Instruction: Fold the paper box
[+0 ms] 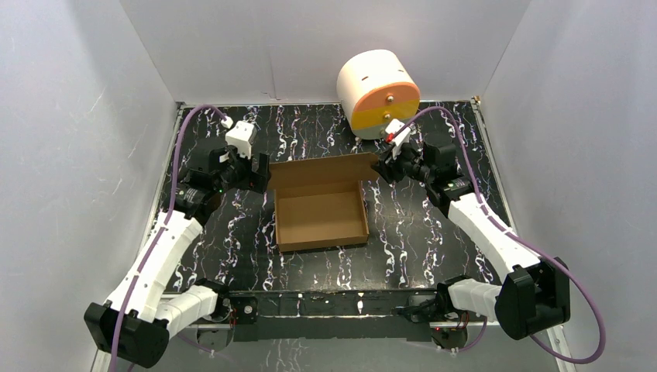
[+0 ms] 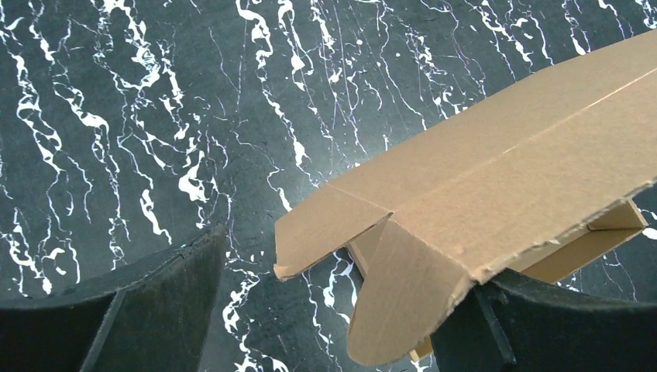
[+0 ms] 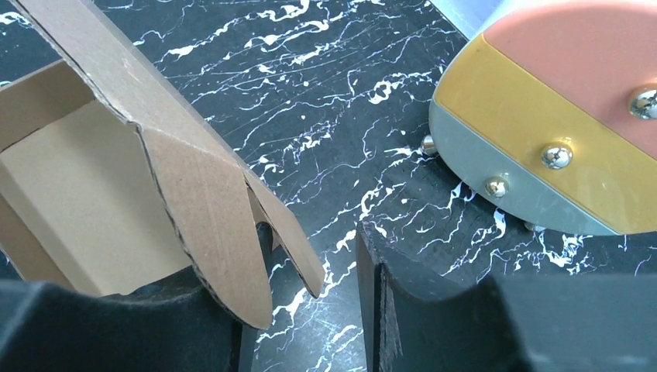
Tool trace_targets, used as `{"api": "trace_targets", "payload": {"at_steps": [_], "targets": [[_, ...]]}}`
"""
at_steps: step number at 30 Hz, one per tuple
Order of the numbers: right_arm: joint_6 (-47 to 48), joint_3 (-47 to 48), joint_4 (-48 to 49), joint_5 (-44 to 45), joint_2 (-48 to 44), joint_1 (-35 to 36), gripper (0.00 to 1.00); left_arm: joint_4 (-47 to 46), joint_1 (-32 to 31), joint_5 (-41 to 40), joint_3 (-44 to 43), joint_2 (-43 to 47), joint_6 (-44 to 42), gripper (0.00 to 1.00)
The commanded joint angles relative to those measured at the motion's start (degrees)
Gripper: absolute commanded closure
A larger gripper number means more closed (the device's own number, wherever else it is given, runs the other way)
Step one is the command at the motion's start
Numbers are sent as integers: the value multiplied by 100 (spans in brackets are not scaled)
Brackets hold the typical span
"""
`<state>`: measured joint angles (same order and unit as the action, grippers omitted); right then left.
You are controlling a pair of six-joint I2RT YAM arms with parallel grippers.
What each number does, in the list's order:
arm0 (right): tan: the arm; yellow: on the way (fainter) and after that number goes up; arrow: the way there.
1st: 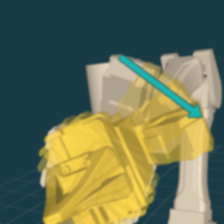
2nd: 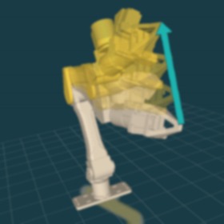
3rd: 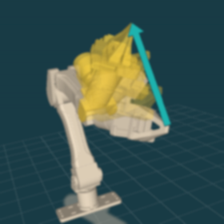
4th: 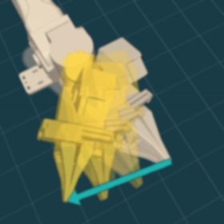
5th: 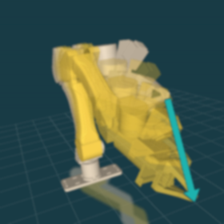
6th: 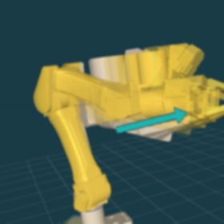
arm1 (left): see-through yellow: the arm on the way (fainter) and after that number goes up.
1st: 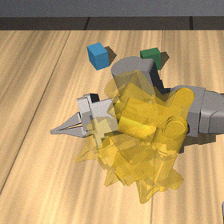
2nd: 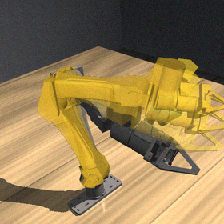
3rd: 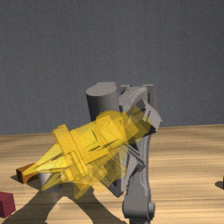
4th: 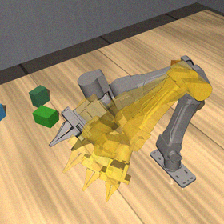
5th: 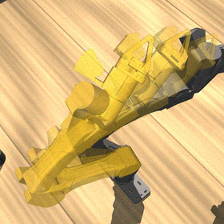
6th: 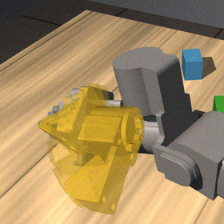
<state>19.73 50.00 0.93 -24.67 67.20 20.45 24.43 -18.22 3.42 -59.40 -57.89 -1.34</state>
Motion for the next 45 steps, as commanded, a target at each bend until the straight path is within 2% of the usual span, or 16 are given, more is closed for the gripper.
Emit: {"api": "trace_targets", "payload": {"at_steps": [1,4,7,14,22,29,34,42,45], "targets": [[-90,-2,579,-282,50,-107,49,-106,181,298,-23,-126,38,16],[-166,-4,588,-316,87,-145,54,-143,253,334,-25,-182,51,20],[-261,-8,578,-298,56,-155,55,-173,295,399,-4,-241,54,25],[-473,73,309,-453,39,-157,60,-243,301,757,79,-356,97,47],[-1032,-154,573,-182,-73,-110,81,-264,307,967,74,-436,616,71],[-1407,-535,920,1038,-376,538,87,-453,259,636,145,-304,1522,87],[-1845,-653,1140,2539,-442,1260,87,-805,-42,431,252,-224,2129,86],[-2171,-424,1154,4518,-90,2192,87,-875,-1220,-1312,111,-560,2507,86],[-2416,-305,1135,5149,8,2469,85,-918,-1405,-1715,67,-654,2776,86]]}}
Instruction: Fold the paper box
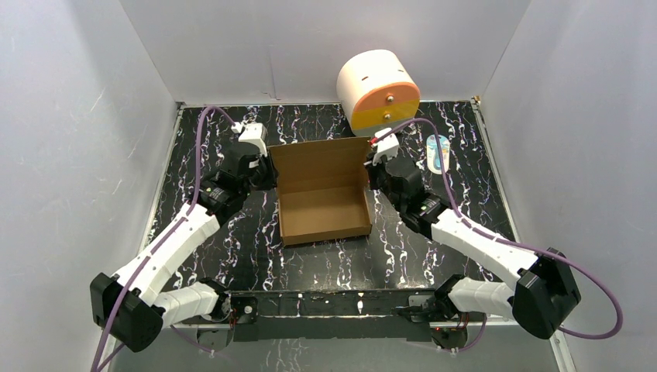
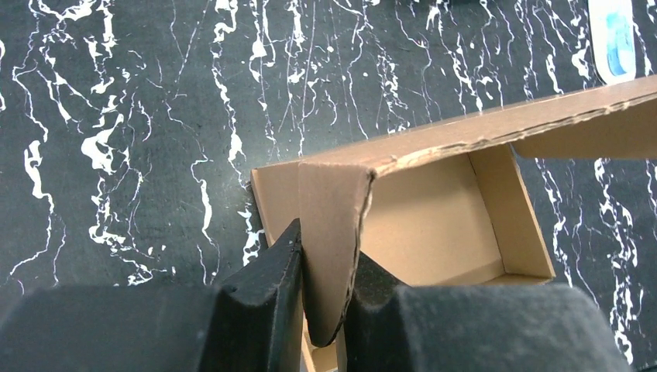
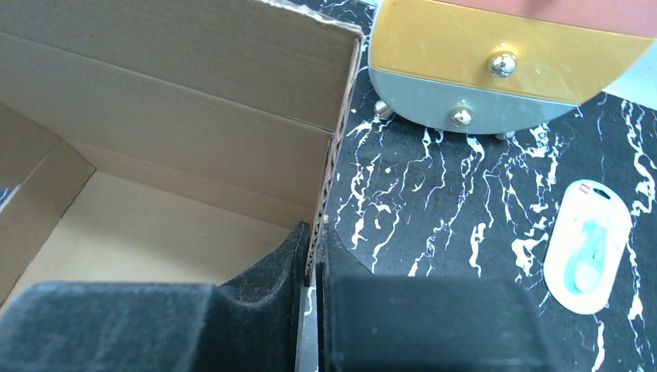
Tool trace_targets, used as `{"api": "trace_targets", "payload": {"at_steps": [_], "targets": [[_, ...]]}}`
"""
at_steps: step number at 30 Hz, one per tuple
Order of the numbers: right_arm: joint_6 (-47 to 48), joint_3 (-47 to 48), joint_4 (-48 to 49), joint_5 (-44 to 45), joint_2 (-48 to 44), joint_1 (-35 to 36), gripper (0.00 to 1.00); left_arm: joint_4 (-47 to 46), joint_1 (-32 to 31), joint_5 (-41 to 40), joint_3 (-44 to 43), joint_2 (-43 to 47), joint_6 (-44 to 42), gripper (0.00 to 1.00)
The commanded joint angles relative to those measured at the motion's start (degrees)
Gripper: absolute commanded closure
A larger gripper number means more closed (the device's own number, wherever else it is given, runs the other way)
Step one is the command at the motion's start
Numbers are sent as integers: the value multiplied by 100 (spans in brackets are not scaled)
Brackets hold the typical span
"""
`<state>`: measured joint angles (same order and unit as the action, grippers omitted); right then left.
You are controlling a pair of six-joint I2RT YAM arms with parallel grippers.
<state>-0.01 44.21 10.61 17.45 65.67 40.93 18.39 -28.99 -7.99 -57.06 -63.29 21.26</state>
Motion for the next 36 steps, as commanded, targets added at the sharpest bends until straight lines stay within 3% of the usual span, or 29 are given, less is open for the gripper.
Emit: {"api": "trace_targets", "payload": {"at_steps": [1,21,36], "targets": [[-553,326,137,1071,200,458,84,-340,-345,-630,-177,-121,606,86],[-1852,1002,-295,2169,753,985,81,-953,-449,-704,-60,-191,1354,82],[-2306,226,-461,1943,270,1101,78,-1087,-449,-622,838,386,1475,76]]}}
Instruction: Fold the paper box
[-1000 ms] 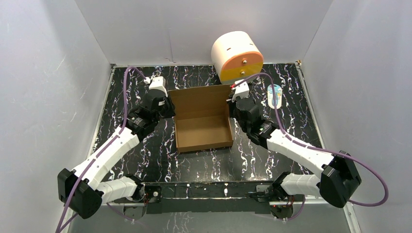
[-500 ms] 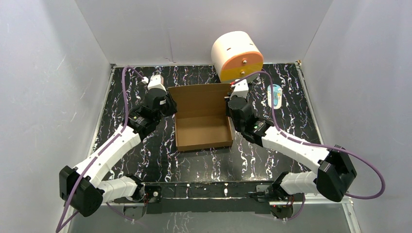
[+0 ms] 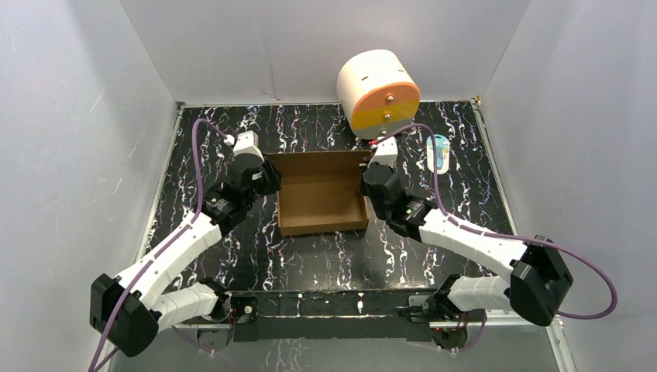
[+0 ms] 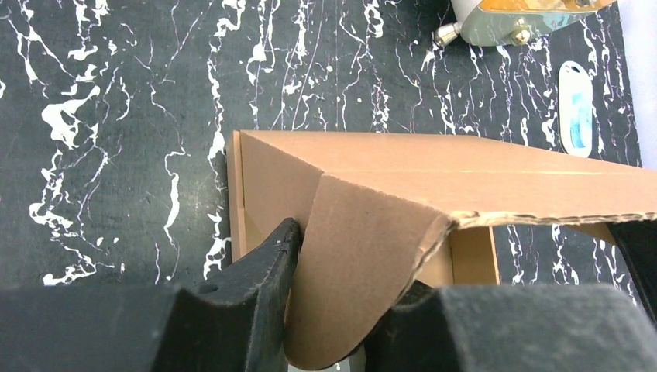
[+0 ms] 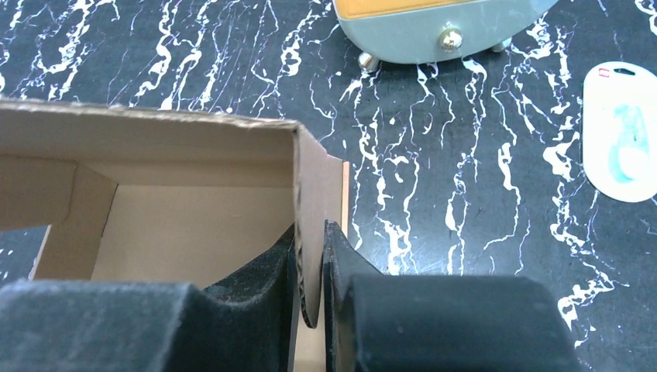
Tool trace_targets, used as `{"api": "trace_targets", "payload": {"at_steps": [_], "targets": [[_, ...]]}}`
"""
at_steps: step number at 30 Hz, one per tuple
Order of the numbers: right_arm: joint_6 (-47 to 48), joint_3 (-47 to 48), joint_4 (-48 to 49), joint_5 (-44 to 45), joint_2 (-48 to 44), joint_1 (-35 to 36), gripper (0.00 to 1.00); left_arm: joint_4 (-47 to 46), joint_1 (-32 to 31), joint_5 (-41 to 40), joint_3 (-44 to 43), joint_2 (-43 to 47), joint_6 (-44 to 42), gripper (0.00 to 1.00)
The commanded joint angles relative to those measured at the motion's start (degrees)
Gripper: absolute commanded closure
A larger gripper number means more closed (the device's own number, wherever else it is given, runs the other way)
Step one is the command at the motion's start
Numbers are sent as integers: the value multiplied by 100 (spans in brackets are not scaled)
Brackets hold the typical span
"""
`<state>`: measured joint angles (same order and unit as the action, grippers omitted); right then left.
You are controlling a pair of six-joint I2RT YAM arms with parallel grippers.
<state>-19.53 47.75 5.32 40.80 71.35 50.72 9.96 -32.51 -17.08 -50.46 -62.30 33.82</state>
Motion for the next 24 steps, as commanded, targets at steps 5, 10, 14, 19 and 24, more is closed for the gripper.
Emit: {"api": "trace_targets", "payload": {"at_steps": [5,10,14,19,24], "targets": [[-384,-431,25,-540,-600,132,72,-211,-97,407,540,656,322,71],[-154,-769,70,-1089,-997,127,64,85,-97,565,1004,1211,476,59],[51,-824,-357,-1633,-1376,131,48,592,-97,640,1217,1820,610,42],[245,-802,-958,-2132,-2086,131,34,1221,-97,801,1167,2630,604,28],[504,-221,-1841,-2207,-2455,138,24,1957,-97,703,250,2805,171,22]]}}
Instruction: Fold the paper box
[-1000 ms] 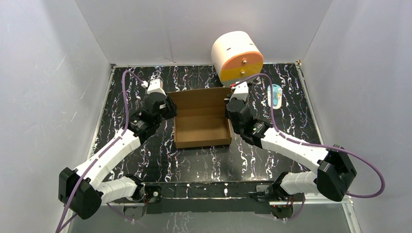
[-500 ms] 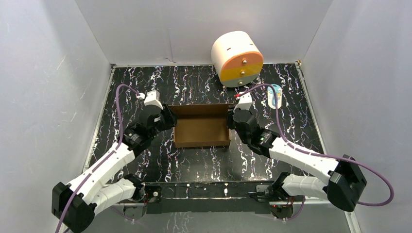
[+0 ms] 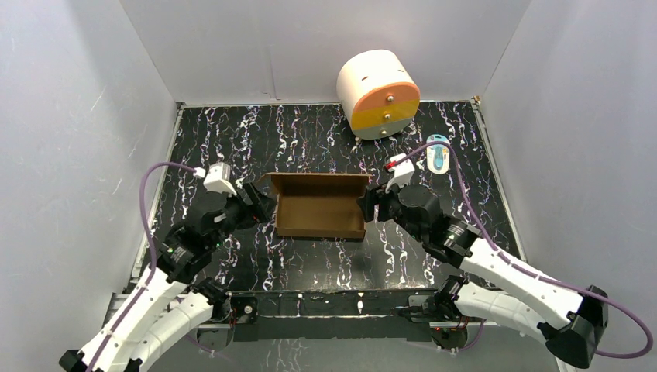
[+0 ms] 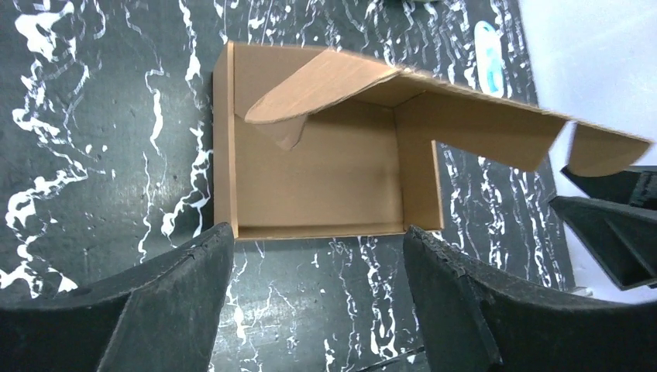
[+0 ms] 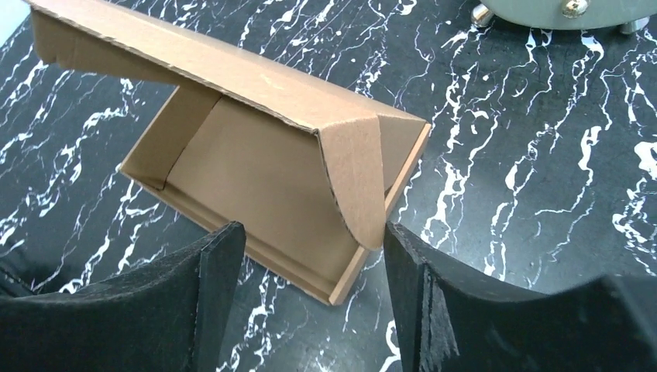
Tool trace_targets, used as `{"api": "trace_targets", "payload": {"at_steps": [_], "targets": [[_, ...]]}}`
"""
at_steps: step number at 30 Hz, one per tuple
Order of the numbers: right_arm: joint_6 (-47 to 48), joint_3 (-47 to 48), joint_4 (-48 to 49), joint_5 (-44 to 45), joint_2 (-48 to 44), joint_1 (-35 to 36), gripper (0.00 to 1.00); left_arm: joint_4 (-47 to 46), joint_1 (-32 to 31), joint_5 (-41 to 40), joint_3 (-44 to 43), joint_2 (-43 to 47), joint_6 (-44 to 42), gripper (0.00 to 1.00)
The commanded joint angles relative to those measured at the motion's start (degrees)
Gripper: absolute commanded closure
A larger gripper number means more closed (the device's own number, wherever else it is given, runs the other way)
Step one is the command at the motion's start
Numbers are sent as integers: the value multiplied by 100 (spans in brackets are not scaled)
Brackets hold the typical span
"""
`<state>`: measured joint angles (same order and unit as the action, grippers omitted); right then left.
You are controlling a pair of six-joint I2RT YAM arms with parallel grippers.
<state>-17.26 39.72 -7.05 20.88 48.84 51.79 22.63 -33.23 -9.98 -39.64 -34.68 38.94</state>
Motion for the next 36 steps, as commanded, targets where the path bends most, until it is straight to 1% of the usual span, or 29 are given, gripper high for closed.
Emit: {"api": "trace_targets", "payload": {"at_steps": [1,4,9,13,18,21,24,27,36], "targets": [[300,762,-740,-243,-204,24,24,881,-25,-111,-1082,-73,-447,22],[446,1381,-1126,-331,-99,23,20,1209,-25,-301,-1789,-422,-777,21],[738,2398,-1720,49,290,27,16,1175,-25,-502,-2635,-1138,-1158,19],[918,2968,-1857,522,921,13,14,972,-25,-589,-3036,-1929,-1348,19],[961,3457,-1982,676,1814,-79,16,780,-21,-741,-3349,-2830,-1520,21],[970,3330,-1844,643,1967,-238,17,803,-17,-672,-3356,-3209,-1541,23],[927,3071,-1772,359,1948,-378,19,842,-12,-550,-3191,-3319,-1524,25],[824,2729,-1799,78,1815,-405,20,870,-8,-417,-2844,-3109,-1416,27],[268,1681,-1605,-310,1429,-418,23,880,-8,-63,-1798,-2652,-1071,29]]}}
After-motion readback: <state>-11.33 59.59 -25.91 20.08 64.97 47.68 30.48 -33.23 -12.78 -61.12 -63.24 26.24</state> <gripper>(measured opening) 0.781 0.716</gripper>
